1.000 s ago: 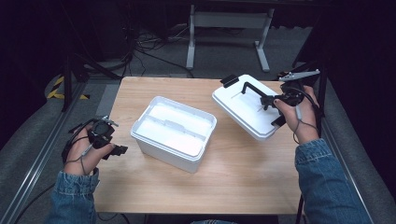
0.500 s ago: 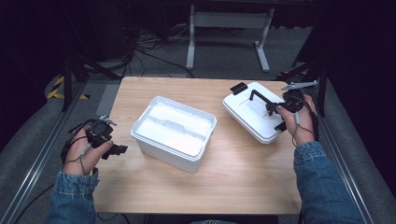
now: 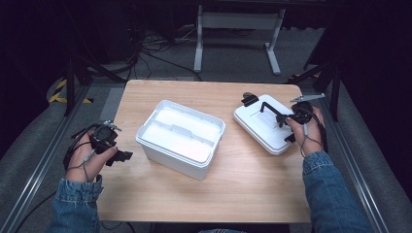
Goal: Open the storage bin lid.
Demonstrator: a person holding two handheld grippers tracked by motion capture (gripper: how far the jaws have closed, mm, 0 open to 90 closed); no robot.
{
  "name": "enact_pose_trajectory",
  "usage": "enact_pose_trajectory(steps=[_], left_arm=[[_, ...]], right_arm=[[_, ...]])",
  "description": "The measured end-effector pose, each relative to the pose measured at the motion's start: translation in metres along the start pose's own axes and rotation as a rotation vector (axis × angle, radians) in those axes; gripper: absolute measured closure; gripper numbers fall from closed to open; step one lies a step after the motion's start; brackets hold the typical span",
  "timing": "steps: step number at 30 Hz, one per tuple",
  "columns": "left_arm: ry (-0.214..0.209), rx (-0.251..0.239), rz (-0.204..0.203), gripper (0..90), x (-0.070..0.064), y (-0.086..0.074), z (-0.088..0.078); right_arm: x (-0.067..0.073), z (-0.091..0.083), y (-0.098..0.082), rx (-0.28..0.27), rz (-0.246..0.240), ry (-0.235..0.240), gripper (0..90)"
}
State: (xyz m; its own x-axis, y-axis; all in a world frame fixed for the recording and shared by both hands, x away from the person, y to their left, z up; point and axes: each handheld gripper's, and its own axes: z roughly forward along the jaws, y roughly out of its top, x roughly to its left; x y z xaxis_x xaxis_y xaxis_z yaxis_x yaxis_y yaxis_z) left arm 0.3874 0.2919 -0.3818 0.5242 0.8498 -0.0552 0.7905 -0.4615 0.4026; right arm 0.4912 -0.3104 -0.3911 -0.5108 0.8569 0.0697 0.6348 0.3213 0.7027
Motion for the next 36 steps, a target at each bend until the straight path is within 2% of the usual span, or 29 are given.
enact_pose_trajectory(steps=[3, 8, 16, 25, 36], left_arm=[[0.005, 0.0, 0.013, 22.3, 0.0, 0.0, 0.0], [0.001, 0.001, 0.003, 22.2, 0.0, 0.0, 0.0], [0.004, 0.005, 0.01, 22.3, 0.0, 0.001, 0.001], [0.003, 0.007, 0.009, 22.3, 0.001, 0.001, 0.002], [-0.001, 0.01, 0.007, 22.3, 0.001, 0.0, 0.003]], right_arm=[[-0.001, 0.003, -0.005, 0.003, 0.0, -0.002, 85.4], [-0.003, 0.006, -0.009, 0.0, 0.001, -0.001, 85.4], [-0.005, 0.01, -0.016, 0.012, 0.012, 0.007, 85.3], [-0.009, 0.015, -0.021, 0.031, 0.057, 0.036, 85.1], [-0.012, 0.023, -0.029, 0.063, 0.092, 0.037, 84.7]])
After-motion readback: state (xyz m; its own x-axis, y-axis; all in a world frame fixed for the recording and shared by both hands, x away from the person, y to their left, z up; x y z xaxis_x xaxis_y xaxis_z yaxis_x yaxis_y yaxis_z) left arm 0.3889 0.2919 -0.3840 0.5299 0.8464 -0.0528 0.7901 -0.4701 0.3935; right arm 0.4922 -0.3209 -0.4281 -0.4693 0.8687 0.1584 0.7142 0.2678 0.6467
